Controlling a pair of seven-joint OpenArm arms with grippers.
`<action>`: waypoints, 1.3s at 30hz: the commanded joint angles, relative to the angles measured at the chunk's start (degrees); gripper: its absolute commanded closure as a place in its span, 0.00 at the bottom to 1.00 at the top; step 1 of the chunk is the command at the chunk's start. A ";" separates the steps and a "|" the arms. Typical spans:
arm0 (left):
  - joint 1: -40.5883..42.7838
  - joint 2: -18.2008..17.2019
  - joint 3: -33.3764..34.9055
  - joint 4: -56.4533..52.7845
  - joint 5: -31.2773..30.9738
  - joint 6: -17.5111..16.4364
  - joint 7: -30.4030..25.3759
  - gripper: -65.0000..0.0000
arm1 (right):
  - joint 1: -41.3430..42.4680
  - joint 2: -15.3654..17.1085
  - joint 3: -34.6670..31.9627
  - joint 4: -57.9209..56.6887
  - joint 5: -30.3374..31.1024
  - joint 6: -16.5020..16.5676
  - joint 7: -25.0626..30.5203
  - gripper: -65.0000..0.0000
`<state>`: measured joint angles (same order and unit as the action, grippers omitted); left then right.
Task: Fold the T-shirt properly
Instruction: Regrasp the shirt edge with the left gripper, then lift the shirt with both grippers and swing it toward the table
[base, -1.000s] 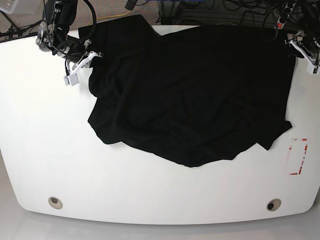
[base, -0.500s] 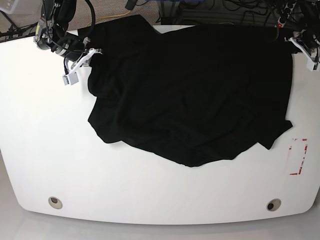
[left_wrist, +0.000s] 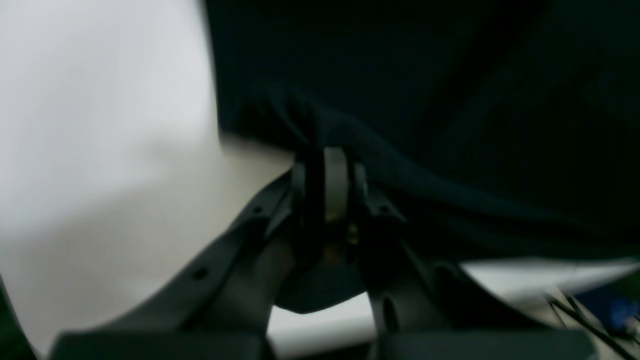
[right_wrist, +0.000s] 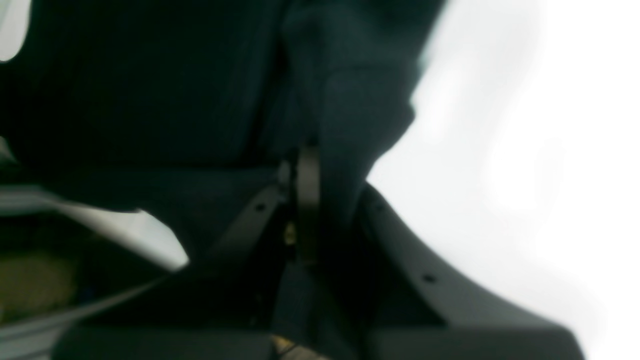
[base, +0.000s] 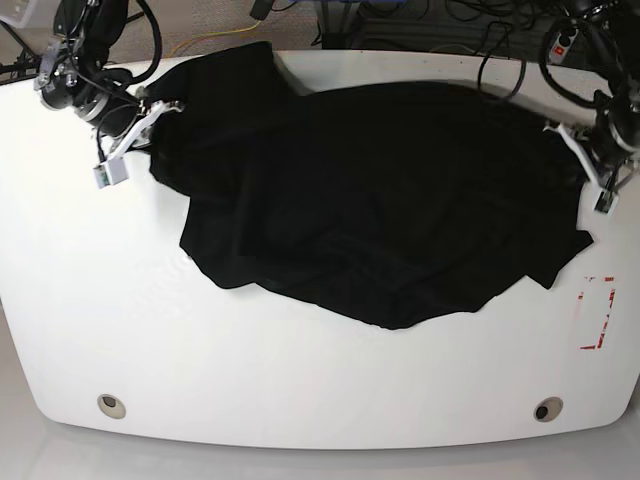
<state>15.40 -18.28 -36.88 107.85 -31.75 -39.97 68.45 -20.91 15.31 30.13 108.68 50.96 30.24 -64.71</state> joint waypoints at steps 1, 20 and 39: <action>-5.16 -0.84 5.37 4.63 2.34 -0.03 -0.71 0.99 | 4.42 2.67 2.44 -0.77 0.86 0.31 1.37 1.00; -36.01 -1.01 17.50 5.42 4.98 -0.03 -0.80 0.99 | 41.61 15.15 -3.54 -29.34 0.86 0.31 1.19 1.00; -67.84 -1.54 21.54 1.38 15.70 -0.03 -0.53 0.98 | 84.86 22.80 -25.51 -48.77 0.78 -0.13 2.60 1.00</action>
<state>-45.93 -18.92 -14.98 111.09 -17.19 -40.16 69.25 55.66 35.20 7.33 59.77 50.83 30.02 -63.44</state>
